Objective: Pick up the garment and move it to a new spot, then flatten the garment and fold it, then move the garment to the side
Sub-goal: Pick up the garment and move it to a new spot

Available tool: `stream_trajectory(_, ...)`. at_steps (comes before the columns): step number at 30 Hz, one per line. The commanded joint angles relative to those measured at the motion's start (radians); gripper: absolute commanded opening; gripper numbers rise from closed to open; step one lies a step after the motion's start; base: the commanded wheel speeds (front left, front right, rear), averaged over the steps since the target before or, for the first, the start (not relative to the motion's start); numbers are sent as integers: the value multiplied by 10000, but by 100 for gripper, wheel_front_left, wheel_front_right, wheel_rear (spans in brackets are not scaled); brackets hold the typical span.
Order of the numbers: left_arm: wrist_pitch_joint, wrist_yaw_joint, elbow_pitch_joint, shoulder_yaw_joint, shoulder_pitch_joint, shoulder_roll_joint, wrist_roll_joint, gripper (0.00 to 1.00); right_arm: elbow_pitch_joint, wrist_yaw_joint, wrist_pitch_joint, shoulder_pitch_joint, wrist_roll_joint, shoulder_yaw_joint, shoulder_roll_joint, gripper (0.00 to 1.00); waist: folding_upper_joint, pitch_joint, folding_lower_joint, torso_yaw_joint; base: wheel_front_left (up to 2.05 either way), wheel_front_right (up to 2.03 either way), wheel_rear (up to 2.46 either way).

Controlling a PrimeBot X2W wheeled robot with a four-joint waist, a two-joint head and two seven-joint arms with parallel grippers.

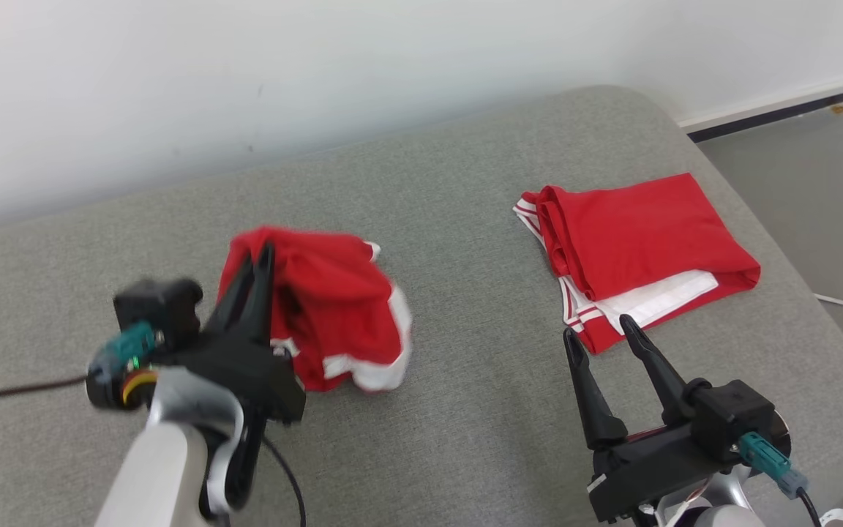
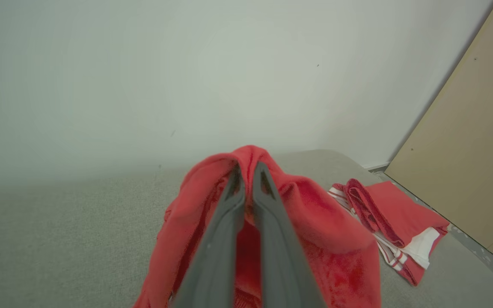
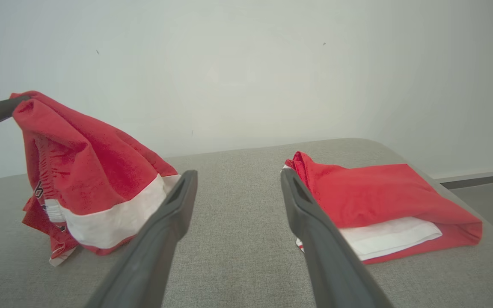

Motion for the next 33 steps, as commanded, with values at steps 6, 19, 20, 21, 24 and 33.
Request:
stream_trajectory(6,-763,267,1083,78,1054,-138,-23,3,51,-20,39,-91,-60,192,16,100,0,0,1,428,0,0,0)
stream_trajectory(19,-3402,-223,2191,289,2013,-367,-305,100,157,-20,178,56,-235,38,15,100,0,-355,1,1058,0,0,0)
stream_trajectory(20,-3561,-249,2065,354,2151,-358,-255,100,168,-20,168,84,-230,-1,15,100,0,-406,1,1115,0,0,0)
stream_trajectory(21,-3690,-301,1887,429,2320,-351,-206,100,178,-20,153,125,-234,-59,15,100,0,-450,1,1179,0,0,0)
stream_trajectory(24,-3837,-408,1109,652,2897,-287,38,100,241,-20,53,183,-288,-261,14,100,0,-524,1,1411,0,0,0)
stream_trajectory(33,-3844,-982,-1855,1436,4780,-269,1432,100,823,-20,-451,479,-389,-1063,17,100,0,-719,1,2193,0,0,0)
